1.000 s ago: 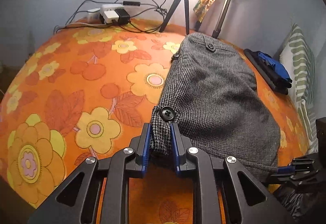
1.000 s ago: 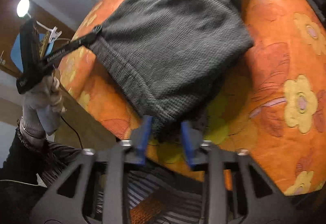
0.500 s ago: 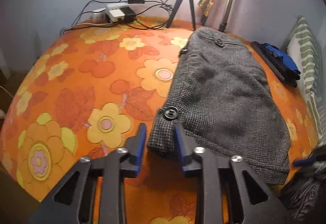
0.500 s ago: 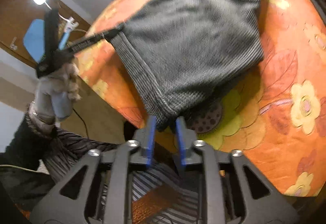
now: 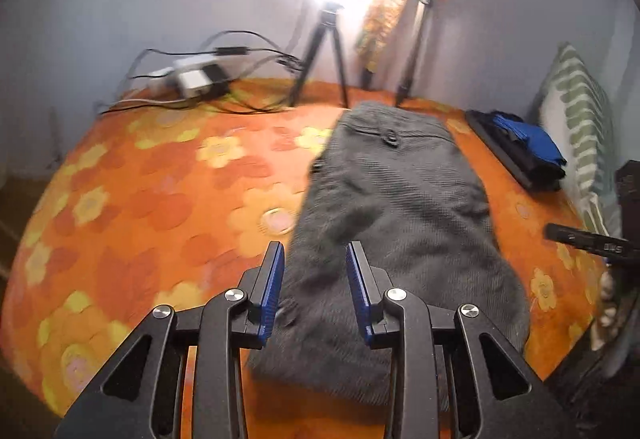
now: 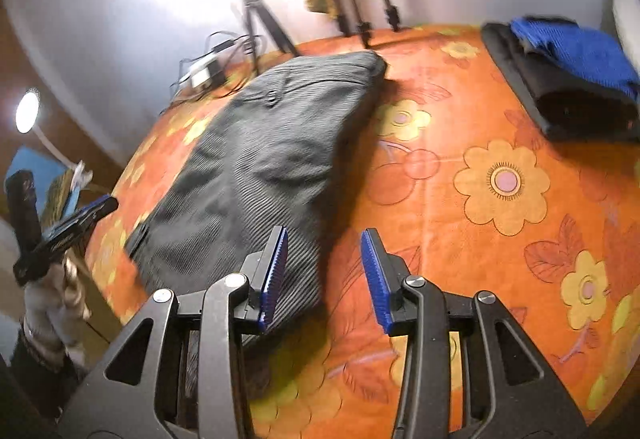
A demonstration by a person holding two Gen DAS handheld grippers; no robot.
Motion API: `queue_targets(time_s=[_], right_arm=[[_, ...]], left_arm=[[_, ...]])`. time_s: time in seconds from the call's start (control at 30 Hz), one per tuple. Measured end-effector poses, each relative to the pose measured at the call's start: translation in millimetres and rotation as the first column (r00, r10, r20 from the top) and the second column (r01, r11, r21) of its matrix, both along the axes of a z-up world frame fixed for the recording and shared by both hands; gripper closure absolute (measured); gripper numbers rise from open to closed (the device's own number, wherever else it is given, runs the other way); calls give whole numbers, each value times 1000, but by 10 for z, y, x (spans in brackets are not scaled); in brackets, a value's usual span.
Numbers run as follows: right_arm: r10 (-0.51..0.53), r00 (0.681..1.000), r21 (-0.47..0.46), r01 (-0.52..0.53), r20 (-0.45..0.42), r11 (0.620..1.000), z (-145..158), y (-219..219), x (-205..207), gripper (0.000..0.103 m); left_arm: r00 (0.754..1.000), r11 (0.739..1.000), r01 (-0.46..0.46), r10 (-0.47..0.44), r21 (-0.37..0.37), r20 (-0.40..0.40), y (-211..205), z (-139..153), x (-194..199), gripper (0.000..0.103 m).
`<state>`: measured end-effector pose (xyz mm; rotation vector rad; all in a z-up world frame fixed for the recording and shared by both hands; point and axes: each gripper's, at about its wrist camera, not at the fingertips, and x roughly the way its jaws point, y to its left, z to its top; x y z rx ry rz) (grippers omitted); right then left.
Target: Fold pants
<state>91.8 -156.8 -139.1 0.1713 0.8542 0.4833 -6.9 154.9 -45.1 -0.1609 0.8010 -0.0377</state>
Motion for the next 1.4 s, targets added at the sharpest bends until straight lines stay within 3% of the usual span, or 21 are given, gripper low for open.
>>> queue_targets(time_s=[0.2,0.33,0.43,0.57,0.67,0.7,0.8,0.9,1.0,1.07,1.13,1.2,1.33,1.4], right_arm=[[8,996,78,-2,-83,997,-247,-50,444,55],[5,987,174,23,-163,985,-373,-63,786,55],[22,973,263,40,-229,964,-485,-46,1000,55],[57,963,289,23,-263,957,-567,109,1113,55],[82,967,253,-20,-240,967,-534,275,1107,55],[84,971,230,-31,-224,973,-510,325,1103,61],[92,980,171,-61,-179,983,-433,439,1110,94],[34,991,101,-21,-132,995,-355,427,1113,95],[33,989,134,-14,-142,991,-327,387,1081,95],[50,988,144,-29,-145,989,-305,359,1044,91],[55,989,152,-34,-140,988,-297,297,1009,67],[66,987,183,-39,-147,982,-310,227,956,51],[119,981,148,-96,-152,984,-374,288,862,49],[134,979,128,-115,-154,985,-402,333,830,49]], left_arm=[[998,999,5,-8,-41,-70,-6,-202,486,73],[995,999,22,-17,45,-97,-85,-334,636,73],[991,999,17,-12,37,-131,-64,-452,715,73],[987,1000,8,-4,29,-160,-9,-546,780,73],[987,1000,10,-5,28,-163,20,-585,798,73],[986,1000,10,-6,27,-167,33,-601,802,73],[983,1000,9,-4,27,-185,73,-701,794,72],[981,1000,20,-16,22,-191,71,-754,796,72],[982,999,32,-30,5,-184,98,-700,813,72],[984,998,40,-47,-42,-172,164,-629,858,72],[986,995,41,-54,-87,-155,236,-577,933,71],[987,993,45,-62,-111,-146,279,-558,1027,61],[974,976,106,-140,-191,-177,252,-632,1257,59],[961,971,128,-172,-200,-217,191,-689,1355,48]])
